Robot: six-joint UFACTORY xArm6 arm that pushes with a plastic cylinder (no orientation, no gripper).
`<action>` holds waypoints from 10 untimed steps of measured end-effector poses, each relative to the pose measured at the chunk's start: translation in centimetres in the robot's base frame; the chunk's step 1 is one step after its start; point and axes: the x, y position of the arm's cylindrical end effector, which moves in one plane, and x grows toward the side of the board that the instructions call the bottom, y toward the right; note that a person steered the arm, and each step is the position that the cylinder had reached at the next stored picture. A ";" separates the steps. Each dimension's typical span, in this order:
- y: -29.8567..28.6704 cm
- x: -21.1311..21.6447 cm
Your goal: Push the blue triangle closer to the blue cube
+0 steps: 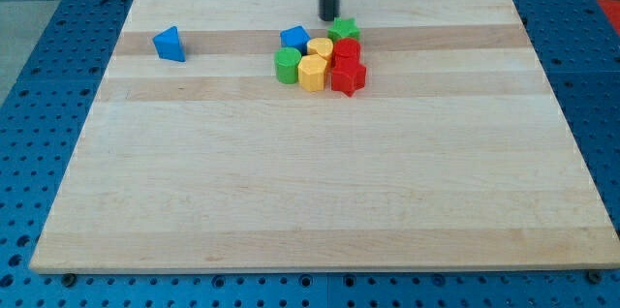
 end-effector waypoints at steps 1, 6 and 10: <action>-8.4 -0.3; -28.6 8.1; -20.3 7.9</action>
